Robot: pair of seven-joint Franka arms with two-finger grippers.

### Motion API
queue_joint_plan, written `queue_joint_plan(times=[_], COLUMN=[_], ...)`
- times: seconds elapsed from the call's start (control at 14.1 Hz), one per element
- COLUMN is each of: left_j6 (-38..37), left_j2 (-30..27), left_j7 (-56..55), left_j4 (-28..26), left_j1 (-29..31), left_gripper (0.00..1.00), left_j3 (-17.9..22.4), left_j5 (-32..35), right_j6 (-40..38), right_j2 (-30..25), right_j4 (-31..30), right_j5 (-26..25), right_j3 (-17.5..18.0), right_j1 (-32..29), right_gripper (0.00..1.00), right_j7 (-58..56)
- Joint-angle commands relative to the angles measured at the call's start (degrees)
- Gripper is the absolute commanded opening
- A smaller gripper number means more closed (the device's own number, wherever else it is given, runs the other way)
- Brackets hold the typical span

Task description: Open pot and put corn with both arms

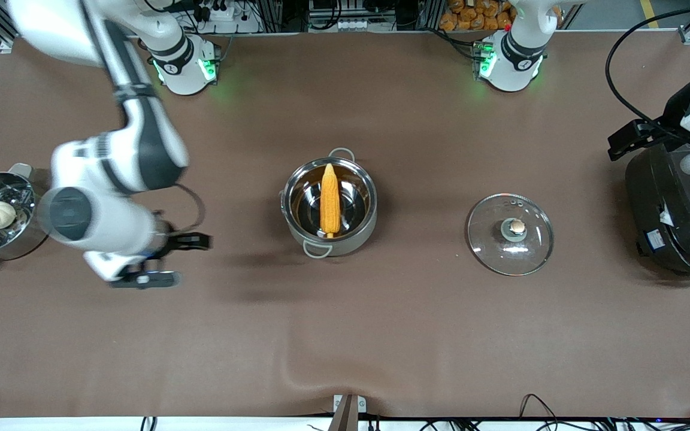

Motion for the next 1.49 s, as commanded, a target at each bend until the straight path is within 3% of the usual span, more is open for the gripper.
queue_joint_plan(times=[0.0, 0.28, 0.57, 0.78, 1.42], left_j6=[0.9, 0.7, -0.4, -0.4, -0.1], left_j2=[-0.8, 0.1, -0.1, 0.0, 0.0], left_j7=[1.6, 1.3, 1.4, 1.4, 3.6], left_j4=[0.0, 1.0, 1.2, 1.7, 1.7], left_j1=[1.1, 0.8, 1.3, 1.4, 1.2], left_gripper=[1.0, 1.0, 1.0, 1.0, 1.0], left_j3=[0.1, 0.3, 0.9, 0.6, 0.4], left_j5=[-1.5, -2.4, -2.7, -2.4, -3.9], right_j6=[-3.2, -5.0, -10.9, -13.1, -16.4], right_j2=[-3.9, -11.9, -20.1, -24.6, -30.7], right_j4=[-1.3, -6.0, -7.7, -7.7, -7.6], right_j5=[-0.3, -0.3, -1.3, -4.5, -4.2], right_j3=[1.3, 1.3, 1.3, 1.4, 1.2], right_j1=[-6.4, -13.1, -16.1, -15.8, -12.2], right_gripper=[1.0, 1.0, 1.0, 1.0, 1.0], right_j7=[-8.8, -13.5, -13.5, -13.5, -7.4])
